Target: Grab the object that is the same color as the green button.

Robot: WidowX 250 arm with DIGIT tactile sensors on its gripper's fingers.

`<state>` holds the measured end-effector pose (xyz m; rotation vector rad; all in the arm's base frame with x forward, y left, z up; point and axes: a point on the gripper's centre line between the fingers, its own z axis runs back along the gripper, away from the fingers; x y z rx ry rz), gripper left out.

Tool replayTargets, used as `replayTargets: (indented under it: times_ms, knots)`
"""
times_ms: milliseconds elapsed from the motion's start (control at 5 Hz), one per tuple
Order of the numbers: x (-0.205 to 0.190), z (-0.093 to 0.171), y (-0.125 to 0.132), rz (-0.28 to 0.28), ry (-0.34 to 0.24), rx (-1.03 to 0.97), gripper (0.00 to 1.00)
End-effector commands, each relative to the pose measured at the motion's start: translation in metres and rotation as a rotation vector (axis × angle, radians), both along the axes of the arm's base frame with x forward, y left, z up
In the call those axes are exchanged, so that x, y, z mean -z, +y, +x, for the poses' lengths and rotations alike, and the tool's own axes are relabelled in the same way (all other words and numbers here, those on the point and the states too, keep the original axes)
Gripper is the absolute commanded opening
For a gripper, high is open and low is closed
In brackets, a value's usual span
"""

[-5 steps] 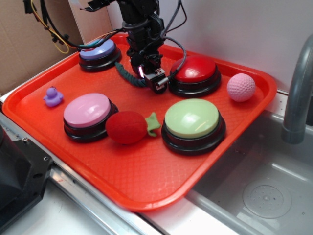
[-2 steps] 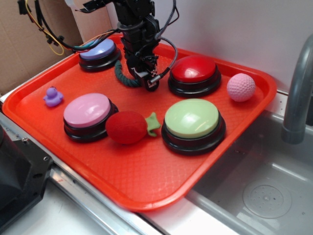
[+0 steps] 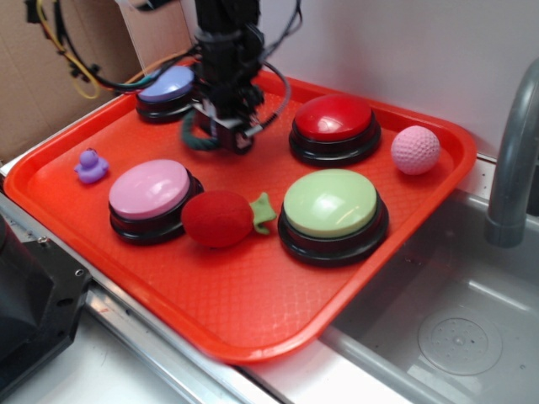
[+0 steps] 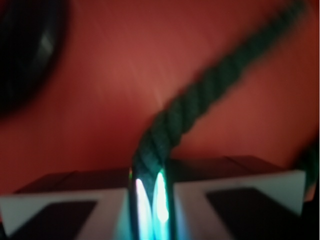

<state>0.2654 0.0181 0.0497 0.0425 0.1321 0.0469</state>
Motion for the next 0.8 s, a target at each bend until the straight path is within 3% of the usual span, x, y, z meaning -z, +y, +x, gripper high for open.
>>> replayTargets:
  times_ms: [0, 400, 600]
  knots:
    - [-0.125, -0.022, -0.026, 0.054, -0.123, 0.008, 0.00]
    - [-0.190, -0.055, -0.047, 0.027, -0.207, 0.081, 0.00]
    - [-0.189, -0.052, -0.047, 0.104, -0.237, 0.049, 0.00]
